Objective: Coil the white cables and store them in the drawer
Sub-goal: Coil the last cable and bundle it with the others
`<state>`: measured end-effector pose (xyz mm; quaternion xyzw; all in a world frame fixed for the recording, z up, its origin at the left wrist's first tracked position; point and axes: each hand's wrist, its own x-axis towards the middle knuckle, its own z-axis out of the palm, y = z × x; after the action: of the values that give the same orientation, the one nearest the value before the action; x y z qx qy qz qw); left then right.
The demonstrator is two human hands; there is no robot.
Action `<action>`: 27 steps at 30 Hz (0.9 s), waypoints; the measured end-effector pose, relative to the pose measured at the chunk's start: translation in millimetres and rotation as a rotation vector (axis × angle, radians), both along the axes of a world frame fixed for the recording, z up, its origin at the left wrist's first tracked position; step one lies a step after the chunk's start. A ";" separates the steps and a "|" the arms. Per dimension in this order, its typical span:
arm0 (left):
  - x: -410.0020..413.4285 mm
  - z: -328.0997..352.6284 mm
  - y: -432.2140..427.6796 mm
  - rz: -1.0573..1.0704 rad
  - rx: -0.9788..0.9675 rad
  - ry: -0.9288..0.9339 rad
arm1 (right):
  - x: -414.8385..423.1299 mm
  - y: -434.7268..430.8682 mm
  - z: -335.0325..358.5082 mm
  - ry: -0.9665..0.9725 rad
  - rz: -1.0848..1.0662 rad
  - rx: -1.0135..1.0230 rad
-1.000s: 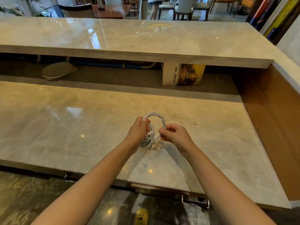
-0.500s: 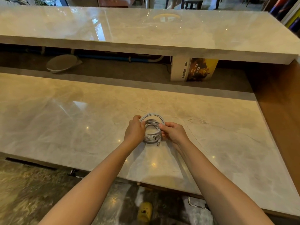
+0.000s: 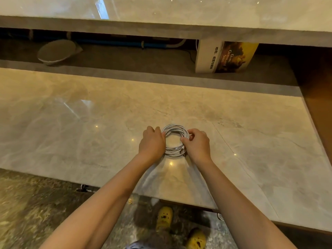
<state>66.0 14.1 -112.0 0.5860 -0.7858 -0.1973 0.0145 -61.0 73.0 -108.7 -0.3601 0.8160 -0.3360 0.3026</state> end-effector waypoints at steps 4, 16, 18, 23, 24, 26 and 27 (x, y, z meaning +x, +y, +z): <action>-1.5 -2.1 0.6 -0.015 -0.028 -0.045 | 1.4 1.6 -9.3 0.040 0.036 0.041; -11.2 -13.3 -11.2 0.160 0.151 0.295 | 8.2 4.2 -4.2 0.052 -0.025 -0.009; -12.1 -13.0 -7.6 0.167 0.103 0.396 | 8.6 7.8 -4.1 0.010 -0.048 -0.035; -17.6 -4.1 6.1 0.192 0.281 0.759 | 7.6 18.7 -1.7 -0.120 -0.090 -0.129; -17.9 -3.4 7.5 0.220 0.317 0.822 | 6.2 21.1 -1.3 -0.169 -0.091 -0.148; -18.5 -2.8 7.2 0.262 0.380 0.931 | 2.5 25.2 -0.9 -0.295 -0.103 -0.185; -19.1 -2.0 5.9 0.267 0.405 0.970 | -0.1 26.1 -1.0 -0.377 -0.129 -0.197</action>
<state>47.0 20.1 -113.9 0.5135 -0.5540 -0.5891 0.2871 -61.0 99.1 -109.6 -0.2660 0.7295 -0.4942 0.3909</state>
